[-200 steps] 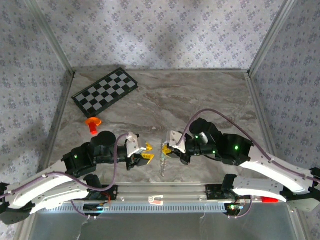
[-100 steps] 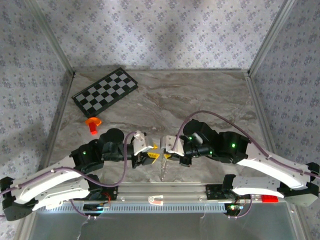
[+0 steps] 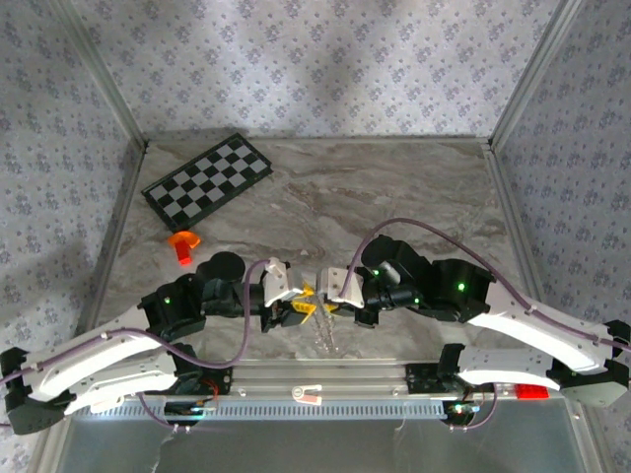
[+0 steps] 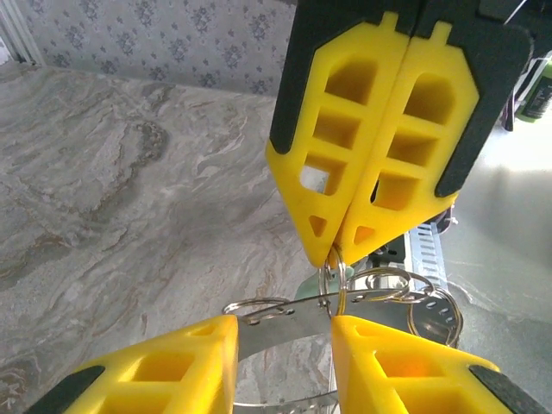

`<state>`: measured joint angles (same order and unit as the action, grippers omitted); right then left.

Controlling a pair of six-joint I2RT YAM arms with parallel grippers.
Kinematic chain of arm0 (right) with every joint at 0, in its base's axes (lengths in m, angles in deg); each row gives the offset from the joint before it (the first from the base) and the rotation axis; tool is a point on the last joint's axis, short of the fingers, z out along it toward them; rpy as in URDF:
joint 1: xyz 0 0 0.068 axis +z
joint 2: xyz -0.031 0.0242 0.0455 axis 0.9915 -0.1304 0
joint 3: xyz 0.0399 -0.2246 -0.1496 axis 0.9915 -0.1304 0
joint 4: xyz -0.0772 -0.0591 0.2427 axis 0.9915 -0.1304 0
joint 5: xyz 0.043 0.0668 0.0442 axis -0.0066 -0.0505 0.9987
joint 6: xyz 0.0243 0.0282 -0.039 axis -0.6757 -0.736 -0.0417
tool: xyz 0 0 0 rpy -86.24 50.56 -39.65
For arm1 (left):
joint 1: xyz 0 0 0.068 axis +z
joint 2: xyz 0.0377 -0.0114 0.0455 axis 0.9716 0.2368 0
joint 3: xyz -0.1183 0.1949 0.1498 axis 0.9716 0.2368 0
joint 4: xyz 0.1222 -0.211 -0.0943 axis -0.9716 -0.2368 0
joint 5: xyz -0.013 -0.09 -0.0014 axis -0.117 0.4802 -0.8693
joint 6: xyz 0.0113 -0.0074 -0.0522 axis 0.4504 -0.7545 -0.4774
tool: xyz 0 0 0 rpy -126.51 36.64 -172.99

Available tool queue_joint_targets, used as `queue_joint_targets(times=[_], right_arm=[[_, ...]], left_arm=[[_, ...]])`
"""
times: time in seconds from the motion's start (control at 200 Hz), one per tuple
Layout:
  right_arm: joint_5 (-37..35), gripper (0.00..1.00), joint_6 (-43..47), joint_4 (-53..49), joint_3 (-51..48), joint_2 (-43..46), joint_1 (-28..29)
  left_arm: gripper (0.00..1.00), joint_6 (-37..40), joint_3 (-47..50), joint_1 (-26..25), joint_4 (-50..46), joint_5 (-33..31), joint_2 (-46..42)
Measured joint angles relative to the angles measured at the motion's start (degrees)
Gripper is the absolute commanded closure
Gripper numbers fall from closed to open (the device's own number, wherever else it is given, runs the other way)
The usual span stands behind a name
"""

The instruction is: Put the keys on the keyring

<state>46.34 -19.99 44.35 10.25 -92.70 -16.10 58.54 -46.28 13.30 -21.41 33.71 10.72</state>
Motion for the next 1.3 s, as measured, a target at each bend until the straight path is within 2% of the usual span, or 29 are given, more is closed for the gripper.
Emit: queue_joint_targets(times=[0.545,0.85,1.065,1.299], right_arm=[[-0.20,1.00,0.00,2.10,0.00,-0.70,0.11],[0.44,1.00,-0.02,3.02,0.00,0.83,0.11],[0.46,1.00,-0.02,3.26,-0.07,0.92,0.07],[0.15,1.00,-0.02,3.89,-0.50,0.92,-0.17]], left_arm=[[0.66,-0.66,0.07,-0.02,4.90,1.01,-0.46],[0.71,-0.63,0.42,-0.02,4.85,0.76,-0.20],[0.82,-0.57,0.44,-0.02,4.85,0.87,-0.20],[1.00,-0.52,0.44,-0.13,4.57,1.46,-0.20]])
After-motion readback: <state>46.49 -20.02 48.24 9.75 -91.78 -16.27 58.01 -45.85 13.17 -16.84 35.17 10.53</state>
